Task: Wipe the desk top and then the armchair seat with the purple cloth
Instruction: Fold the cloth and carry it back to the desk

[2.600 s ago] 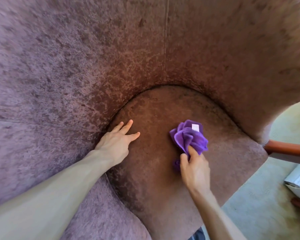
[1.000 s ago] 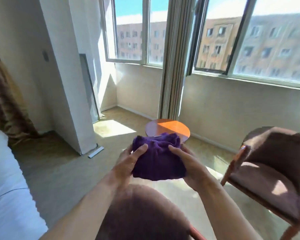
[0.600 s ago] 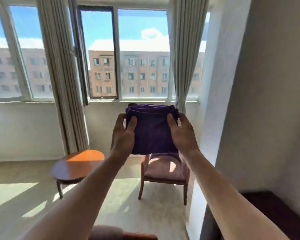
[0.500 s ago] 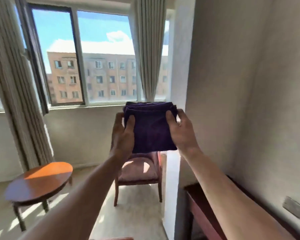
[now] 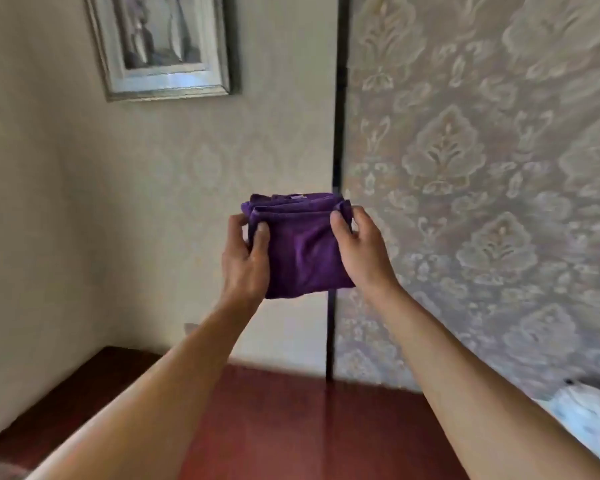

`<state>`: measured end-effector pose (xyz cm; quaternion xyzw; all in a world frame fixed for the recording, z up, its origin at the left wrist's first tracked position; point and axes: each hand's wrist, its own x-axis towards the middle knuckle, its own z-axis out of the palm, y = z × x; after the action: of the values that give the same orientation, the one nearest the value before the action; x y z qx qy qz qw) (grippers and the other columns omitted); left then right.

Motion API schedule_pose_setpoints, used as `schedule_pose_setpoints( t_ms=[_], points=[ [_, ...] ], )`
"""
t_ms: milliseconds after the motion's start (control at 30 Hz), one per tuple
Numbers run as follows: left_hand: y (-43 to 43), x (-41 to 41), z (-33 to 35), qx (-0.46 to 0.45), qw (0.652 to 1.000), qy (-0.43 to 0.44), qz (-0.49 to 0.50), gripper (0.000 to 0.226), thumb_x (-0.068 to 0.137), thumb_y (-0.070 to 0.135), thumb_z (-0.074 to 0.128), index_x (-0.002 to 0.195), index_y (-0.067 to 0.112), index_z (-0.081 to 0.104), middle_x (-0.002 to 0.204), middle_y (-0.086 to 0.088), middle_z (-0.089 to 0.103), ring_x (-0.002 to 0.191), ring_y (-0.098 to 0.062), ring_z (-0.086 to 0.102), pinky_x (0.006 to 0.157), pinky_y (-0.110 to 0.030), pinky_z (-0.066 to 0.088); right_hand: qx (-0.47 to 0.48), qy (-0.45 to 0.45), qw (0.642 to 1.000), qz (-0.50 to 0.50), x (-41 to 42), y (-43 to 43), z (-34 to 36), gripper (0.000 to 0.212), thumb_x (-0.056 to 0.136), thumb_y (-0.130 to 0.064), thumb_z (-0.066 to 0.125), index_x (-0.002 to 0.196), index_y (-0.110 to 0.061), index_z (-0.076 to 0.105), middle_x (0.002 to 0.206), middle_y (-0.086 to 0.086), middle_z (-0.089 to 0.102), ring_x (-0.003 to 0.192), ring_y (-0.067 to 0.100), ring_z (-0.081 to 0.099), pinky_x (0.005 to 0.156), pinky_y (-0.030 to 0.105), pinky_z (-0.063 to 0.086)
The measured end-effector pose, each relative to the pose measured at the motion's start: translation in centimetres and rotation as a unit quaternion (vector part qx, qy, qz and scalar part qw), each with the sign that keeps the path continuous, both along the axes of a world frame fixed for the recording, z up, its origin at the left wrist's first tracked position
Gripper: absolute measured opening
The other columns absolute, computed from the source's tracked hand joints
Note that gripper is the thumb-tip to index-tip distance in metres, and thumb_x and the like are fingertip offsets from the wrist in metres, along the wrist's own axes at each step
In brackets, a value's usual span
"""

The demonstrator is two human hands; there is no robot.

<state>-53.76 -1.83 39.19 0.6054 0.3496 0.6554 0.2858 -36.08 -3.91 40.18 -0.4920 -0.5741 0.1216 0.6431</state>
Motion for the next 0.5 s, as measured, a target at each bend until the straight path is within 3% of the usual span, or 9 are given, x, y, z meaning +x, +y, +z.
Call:
schedule_pose_setpoints(
  t_ms=[67, 167, 367, 433, 500],
  points=[
    [-0.3, 9.2, -1.2, -0.017, 0.999, -0.001, -0.051, 0.004, 0.102, 0.038, 0.050, 0.101, 0.037, 0.053, 0.094, -0.003, 0.070, 0.082, -0.014, 0.064, 0.077, -0.038, 0.054, -0.012, -0.007, 0.998, -0.060, 8.8, -2.3, -0.8, 0.024, 0.100, -0.043, 0.054, 0.101, -0.021, 0.063, 0.085, -0.012, 0.071, 0.078, 0.000, 0.064, 0.073, 0.017, 0.048],
    [-2.0, 21.2, -2.7, -0.030, 0.992, 0.007, -0.122, 0.007, 0.102, 0.040, 0.049, 0.102, 0.034, 0.053, 0.096, 0.004, 0.070, 0.086, -0.010, 0.066, 0.085, -0.040, 0.055, -0.035, -0.018, 0.990, -0.136, 20.3, -6.2, -2.0, 0.027, 0.101, -0.045, 0.053, 0.097, -0.019, 0.060, 0.080, 0.000, 0.066, 0.076, 0.015, 0.061, 0.078, 0.033, 0.048],
    [-5.7, 39.0, -5.0, -0.052, 0.964, 0.027, -0.259, 0.005, 0.103, 0.038, 0.048, 0.101, 0.041, 0.052, 0.097, -0.003, 0.072, 0.091, -0.021, 0.070, 0.086, -0.045, 0.057, -0.068, 0.011, 0.964, -0.255, 36.1, -13.8, -4.8, 0.029, 0.099, -0.052, 0.050, 0.087, -0.026, 0.056, 0.069, -0.010, 0.052, 0.064, 0.007, 0.051, 0.071, 0.035, 0.047],
    [-6.5, 43.4, -6.0, -0.058, 0.956, 0.035, -0.285, 0.009, 0.103, 0.040, 0.048, 0.098, 0.046, 0.052, 0.097, -0.002, 0.072, 0.092, -0.022, 0.071, 0.082, -0.042, 0.058, -0.080, 0.017, 0.955, -0.284, 39.8, -15.4, -5.6, 0.028, 0.100, -0.051, 0.050, 0.089, -0.026, 0.057, 0.072, -0.009, 0.058, 0.068, 0.009, 0.055, 0.072, 0.038, 0.049],
    [-6.5, 46.9, -7.3, -0.067, 0.950, 0.042, -0.303, 0.006, 0.101, 0.043, 0.047, 0.098, 0.047, 0.051, 0.096, 0.000, 0.072, 0.087, -0.015, 0.070, 0.077, -0.036, 0.056, -0.100, 0.025, 0.948, -0.300, 42.8, -16.1, -6.6, 0.029, 0.101, -0.051, 0.049, 0.099, -0.024, 0.060, 0.089, 0.004, 0.069, 0.084, 0.020, 0.066, 0.083, 0.043, 0.054]
  ],
)
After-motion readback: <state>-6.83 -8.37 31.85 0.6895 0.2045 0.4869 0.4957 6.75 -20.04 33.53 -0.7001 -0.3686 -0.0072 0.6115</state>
